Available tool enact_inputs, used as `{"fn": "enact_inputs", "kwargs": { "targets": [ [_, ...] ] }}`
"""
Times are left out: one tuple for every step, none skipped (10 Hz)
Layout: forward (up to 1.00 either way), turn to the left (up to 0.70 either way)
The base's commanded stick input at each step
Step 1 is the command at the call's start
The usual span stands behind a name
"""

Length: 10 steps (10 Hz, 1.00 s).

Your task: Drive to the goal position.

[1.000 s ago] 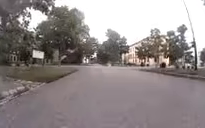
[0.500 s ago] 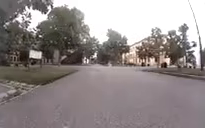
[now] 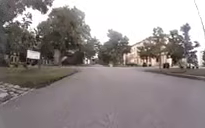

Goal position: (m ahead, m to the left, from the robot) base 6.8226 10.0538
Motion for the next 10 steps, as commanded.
{"fn": "enact_inputs", "kwargs": {
  "targets": [
    [0.70,0.00],
    [0.70,0.00],
    [0.70,0.00],
    [0.70,0.00],
    [0.70,0.00],
    [0.70,0.00],
    [0.70,0.00],
    [0.70,0.00],
    [0.70,0.00],
    [0.70,0.00]
  ]
}}
